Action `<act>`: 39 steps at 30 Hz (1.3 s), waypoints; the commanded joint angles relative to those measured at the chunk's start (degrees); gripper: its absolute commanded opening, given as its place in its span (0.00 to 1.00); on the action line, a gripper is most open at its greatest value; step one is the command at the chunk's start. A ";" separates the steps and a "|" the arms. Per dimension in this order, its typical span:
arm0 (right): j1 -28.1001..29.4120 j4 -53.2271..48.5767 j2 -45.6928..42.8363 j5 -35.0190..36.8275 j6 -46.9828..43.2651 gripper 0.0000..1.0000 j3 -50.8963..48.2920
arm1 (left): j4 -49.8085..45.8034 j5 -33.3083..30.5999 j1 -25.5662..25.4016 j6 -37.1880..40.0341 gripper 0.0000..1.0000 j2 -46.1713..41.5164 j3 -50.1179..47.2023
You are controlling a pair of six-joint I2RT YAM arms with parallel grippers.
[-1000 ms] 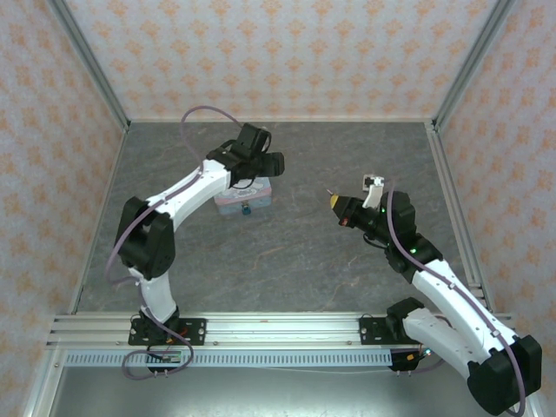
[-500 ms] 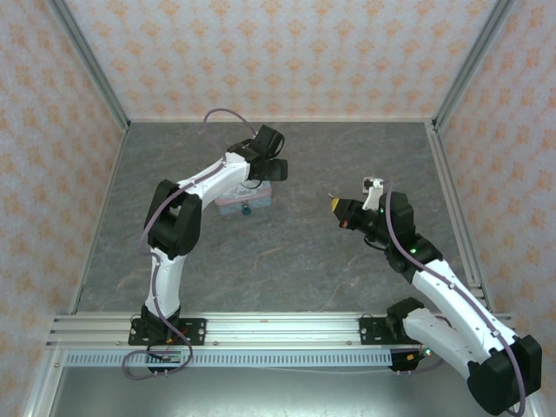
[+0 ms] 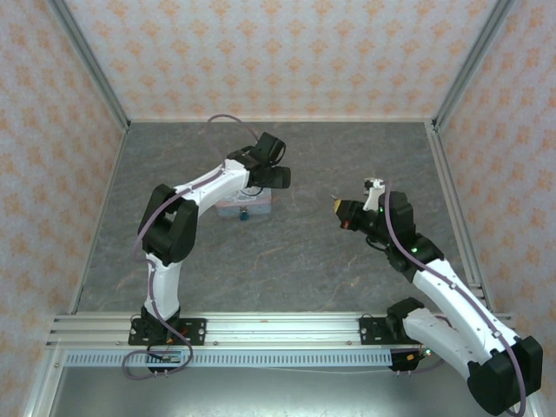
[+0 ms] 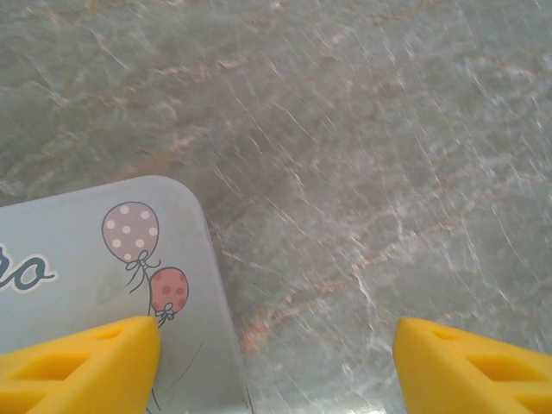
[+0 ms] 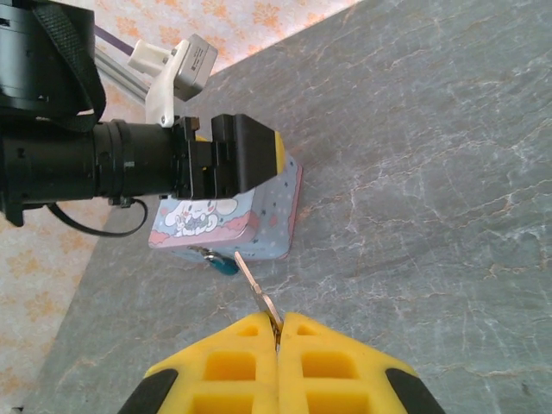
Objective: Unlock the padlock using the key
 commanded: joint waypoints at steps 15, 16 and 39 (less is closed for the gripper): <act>-1.73 -9.35 -6.44 7.34 -3.70 0.01 2.33 | -3.18 10.57 -9.94 2.64 0.65 2.40 3.35; -1.72 -9.87 -6.56 7.72 -3.96 0.01 2.48 | -3.40 11.24 -10.28 2.87 0.64 2.81 4.14; -1.90 -3.63 -5.16 3.15 -0.74 0.02 -1.31 | 1.75 15.78 -8.73 9.97 0.64 -12.57 1.82</act>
